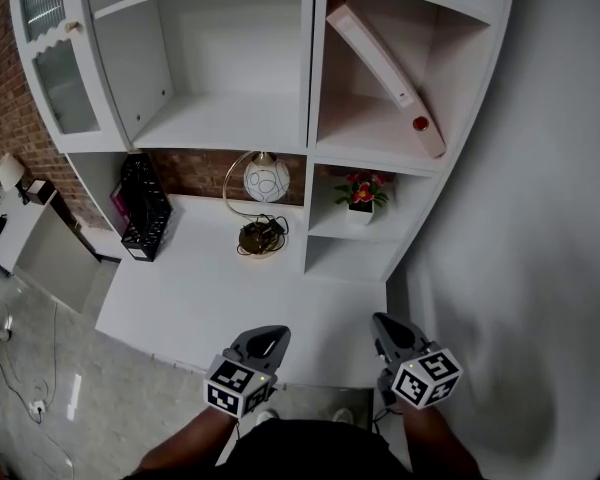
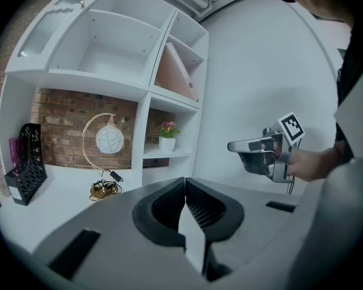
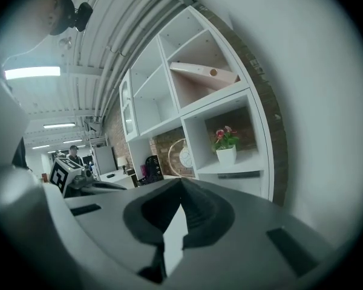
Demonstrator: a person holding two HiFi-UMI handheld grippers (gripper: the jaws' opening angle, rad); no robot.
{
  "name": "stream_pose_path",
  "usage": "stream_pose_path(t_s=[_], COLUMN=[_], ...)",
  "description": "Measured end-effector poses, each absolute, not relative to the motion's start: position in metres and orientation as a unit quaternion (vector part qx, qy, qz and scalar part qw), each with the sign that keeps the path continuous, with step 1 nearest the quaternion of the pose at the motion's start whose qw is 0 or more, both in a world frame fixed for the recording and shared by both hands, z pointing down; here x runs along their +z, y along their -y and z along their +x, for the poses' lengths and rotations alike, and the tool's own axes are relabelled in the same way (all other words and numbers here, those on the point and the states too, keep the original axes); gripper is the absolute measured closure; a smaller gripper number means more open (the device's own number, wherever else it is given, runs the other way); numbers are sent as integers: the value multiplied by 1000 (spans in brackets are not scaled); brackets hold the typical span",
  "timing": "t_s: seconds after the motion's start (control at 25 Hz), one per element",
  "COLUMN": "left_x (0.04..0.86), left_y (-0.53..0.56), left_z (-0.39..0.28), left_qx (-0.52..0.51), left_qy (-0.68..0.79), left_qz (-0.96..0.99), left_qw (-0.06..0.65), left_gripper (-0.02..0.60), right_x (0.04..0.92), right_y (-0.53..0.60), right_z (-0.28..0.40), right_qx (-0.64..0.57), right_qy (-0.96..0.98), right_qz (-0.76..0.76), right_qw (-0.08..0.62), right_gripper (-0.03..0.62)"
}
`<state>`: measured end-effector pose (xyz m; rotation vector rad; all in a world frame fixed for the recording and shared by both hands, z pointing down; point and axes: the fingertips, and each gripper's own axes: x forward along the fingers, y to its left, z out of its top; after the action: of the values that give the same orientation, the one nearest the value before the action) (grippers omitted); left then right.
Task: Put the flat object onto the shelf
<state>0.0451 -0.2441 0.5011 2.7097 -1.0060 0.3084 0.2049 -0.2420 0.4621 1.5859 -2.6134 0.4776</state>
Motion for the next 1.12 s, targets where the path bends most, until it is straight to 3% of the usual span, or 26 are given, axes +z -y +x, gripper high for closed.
stream_pose_path(t_s=[1.12], left_x=[505], left_y=[250], left_z=[37], left_qx=[105], left_qy=[355], left_qz=[920], left_qw=[126], left_gripper=[576], right_x=[512], right_y=[223], right_z=[210], right_qx=[153], right_qy=[831], right_qz=[529], right_qw=[73], right_gripper=[589])
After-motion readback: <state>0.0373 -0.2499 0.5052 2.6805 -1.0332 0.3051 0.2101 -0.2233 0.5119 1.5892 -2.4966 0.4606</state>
